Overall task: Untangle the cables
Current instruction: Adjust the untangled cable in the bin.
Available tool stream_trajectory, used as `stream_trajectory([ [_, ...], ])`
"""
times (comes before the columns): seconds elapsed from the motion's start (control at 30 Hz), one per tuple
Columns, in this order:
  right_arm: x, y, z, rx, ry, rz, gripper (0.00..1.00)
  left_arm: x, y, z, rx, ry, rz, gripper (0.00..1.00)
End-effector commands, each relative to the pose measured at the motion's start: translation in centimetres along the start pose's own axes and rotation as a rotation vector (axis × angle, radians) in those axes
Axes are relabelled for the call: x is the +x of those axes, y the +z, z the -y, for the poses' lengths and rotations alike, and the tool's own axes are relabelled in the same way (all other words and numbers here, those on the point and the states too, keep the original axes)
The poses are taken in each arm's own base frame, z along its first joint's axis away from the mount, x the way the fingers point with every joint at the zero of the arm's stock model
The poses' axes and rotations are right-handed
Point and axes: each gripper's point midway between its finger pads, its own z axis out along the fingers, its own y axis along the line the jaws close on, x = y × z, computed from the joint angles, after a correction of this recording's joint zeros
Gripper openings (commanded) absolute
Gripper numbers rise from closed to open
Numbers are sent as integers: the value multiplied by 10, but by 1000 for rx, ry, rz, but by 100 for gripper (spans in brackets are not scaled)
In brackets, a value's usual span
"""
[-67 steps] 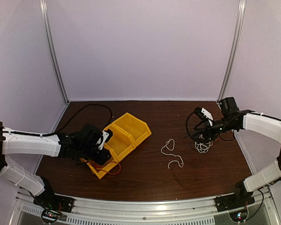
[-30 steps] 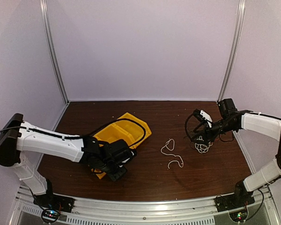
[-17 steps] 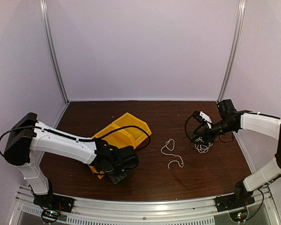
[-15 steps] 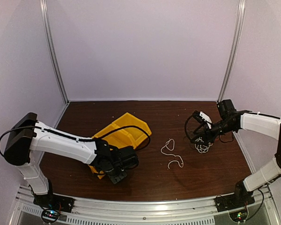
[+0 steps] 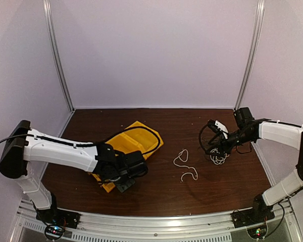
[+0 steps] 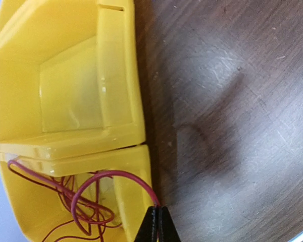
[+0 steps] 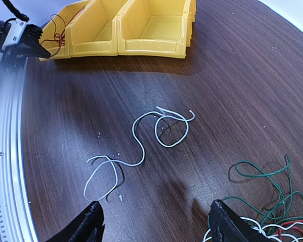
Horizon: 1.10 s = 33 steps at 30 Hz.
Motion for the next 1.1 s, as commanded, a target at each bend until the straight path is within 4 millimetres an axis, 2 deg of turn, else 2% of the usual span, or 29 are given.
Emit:
stream_trajectory([
  [0.0,-6,-3,2,-1,-11,11,72,-11,-26,-41,-113,-111,53,0],
  [0.17,-5,-3,1,-7,-10,10,72,-2,-28,-80,-156,-282,45,0],
  [0.33,-5,-3,2,-6,-10,8,72,8,-21,-106,-142,-433,65,0],
  [0.6,-4,-2,0,-10,-5,5,72,10,13,-113,-89,-511,85,0],
  [1.07,-2,-2,0,-12,-5,0,72,9,38,-98,-45,-491,54,0],
])
